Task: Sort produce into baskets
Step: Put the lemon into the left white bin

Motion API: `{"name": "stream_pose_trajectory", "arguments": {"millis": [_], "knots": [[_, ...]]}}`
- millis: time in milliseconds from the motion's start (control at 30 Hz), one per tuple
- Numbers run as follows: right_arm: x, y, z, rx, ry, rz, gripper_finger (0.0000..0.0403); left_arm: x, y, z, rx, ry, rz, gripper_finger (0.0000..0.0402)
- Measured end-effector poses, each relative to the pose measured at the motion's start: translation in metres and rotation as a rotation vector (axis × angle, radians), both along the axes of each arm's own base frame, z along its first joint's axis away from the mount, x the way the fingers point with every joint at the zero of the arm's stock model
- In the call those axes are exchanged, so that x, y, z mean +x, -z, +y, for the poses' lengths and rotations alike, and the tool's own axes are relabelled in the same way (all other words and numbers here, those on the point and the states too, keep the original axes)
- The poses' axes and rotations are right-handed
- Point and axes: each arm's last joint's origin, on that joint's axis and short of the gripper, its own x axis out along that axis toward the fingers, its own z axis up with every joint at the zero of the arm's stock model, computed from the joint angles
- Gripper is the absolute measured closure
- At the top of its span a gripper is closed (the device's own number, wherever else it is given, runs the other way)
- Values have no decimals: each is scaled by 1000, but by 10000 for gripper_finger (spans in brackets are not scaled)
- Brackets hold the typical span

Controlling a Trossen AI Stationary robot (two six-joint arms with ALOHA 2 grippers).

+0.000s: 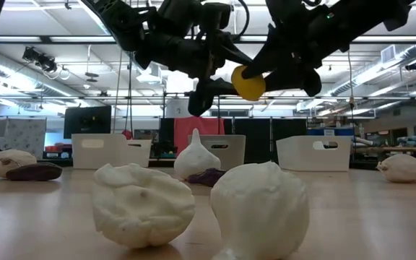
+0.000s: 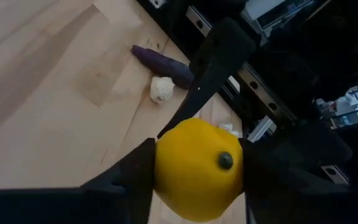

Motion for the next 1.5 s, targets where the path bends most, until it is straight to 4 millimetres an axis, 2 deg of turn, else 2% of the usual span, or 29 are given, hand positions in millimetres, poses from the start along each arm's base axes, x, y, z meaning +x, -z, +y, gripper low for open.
{"name": "stream_pose_trajectory", "arguments": {"millis": [67,233,433,533,700,933,1067,1233,1367,1500], "knots": [[0,0,-1,6,6,-2,172,-1,0,5,-12,-6,2,214],[-1,3,-2,92,35,2,126,-8,-3,26,-41,-17,7,217],[-6,11,1,255,20,86,97,-32,-16,61,21,-93,51,211],[-12,18,0,305,57,165,95,-54,-24,80,82,-118,116,210],[-20,26,-1,337,95,263,97,-103,-31,109,201,-203,314,209],[-21,26,-3,339,111,270,101,-164,-39,139,289,-336,535,208],[-20,26,-7,325,141,260,101,-188,-35,154,348,-419,677,207],[-18,26,-16,328,174,255,101,-207,-25,177,349,-520,770,207],[-18,26,-22,357,176,261,101,-218,-16,194,373,-640,869,203],[-17,27,-23,421,169,269,101,-221,-6,207,404,-716,928,181]]}}
